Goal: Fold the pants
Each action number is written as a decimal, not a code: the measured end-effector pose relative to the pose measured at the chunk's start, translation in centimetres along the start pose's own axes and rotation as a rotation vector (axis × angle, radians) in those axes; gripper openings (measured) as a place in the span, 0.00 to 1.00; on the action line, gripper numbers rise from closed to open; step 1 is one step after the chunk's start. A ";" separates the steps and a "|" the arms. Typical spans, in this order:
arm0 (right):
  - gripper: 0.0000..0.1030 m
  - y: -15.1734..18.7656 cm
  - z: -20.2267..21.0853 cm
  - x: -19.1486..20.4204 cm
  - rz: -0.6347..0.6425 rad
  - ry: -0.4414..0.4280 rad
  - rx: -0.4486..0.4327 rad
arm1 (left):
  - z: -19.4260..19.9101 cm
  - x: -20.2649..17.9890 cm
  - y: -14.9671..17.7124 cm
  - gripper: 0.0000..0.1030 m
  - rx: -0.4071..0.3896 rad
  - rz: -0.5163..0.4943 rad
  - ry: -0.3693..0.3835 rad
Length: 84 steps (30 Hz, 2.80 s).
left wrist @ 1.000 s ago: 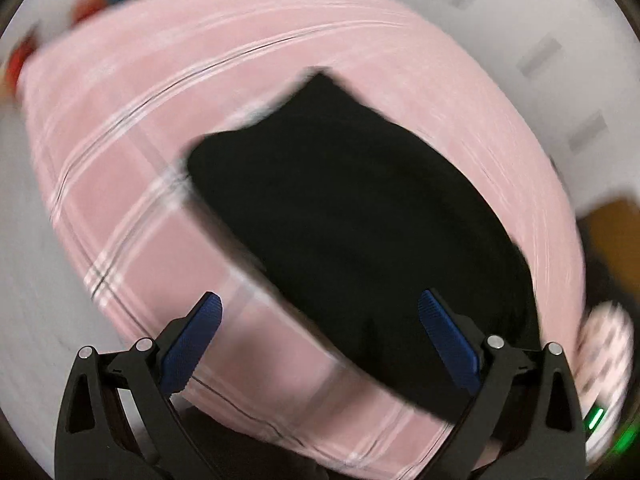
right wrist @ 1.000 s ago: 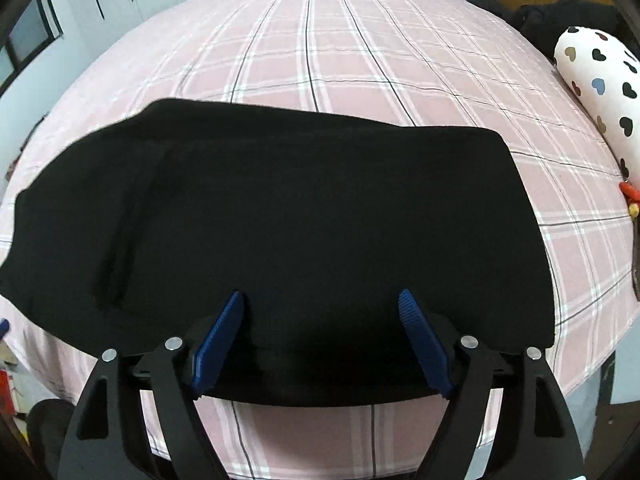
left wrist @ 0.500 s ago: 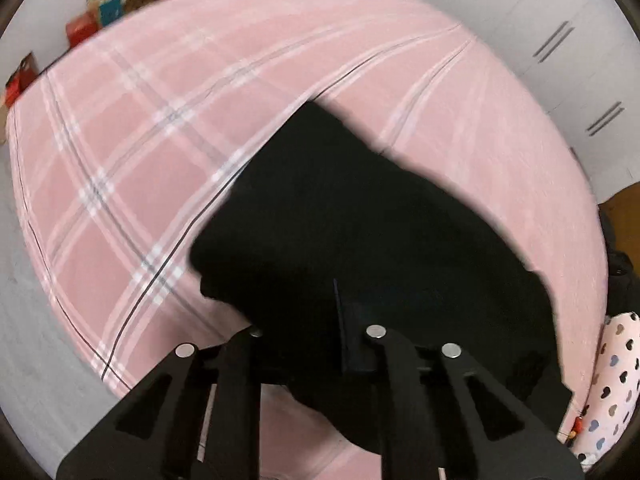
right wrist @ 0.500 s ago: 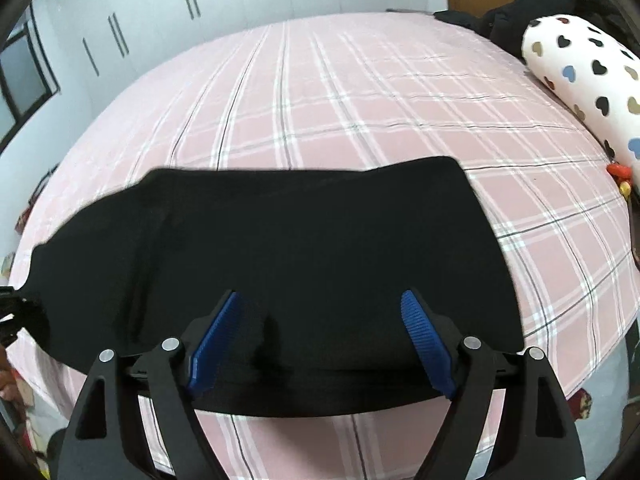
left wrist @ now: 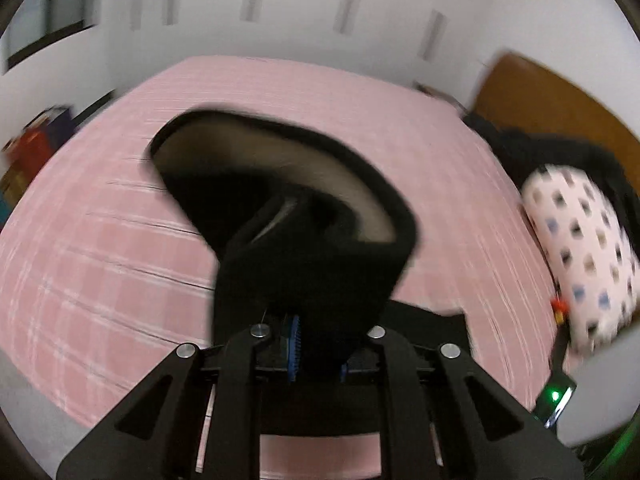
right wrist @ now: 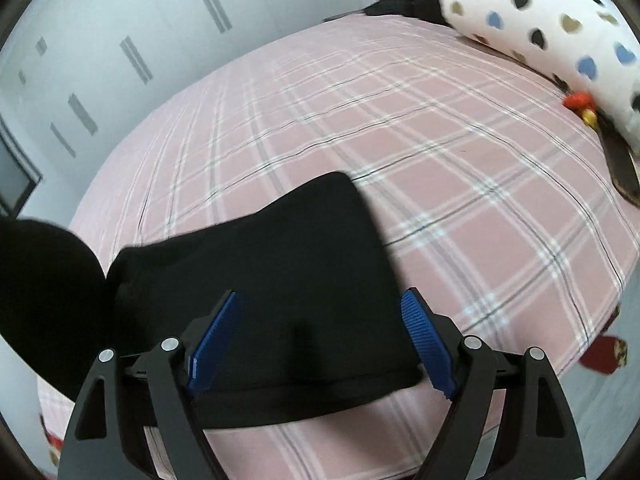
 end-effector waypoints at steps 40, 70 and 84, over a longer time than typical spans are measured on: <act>0.79 -0.1 1.9 -4.3 -0.093 0.008 -0.041 | -0.9 2.5 10.2 0.90 0.034 -0.129 -0.159; 0.79 0.2 1.6 -1.0 -0.059 -0.025 -0.034 | -0.7 10.4 9.6 0.91 0.008 -0.083 -0.275; 0.80 -1.2 0.0 4.4 0.056 -0.278 0.148 | -1.7 13.6 8.7 0.91 0.036 0.003 -0.257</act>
Point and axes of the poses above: each gripper's, at about its wrist camera, not at the fingertips, and z roughly against the way its jaws point, x to its left, y to its underside, the point moved 8 cm from there along -z, roughly the way its jaws point, and after that the axes turned 10 degrees about z, right-handed, at the moved point
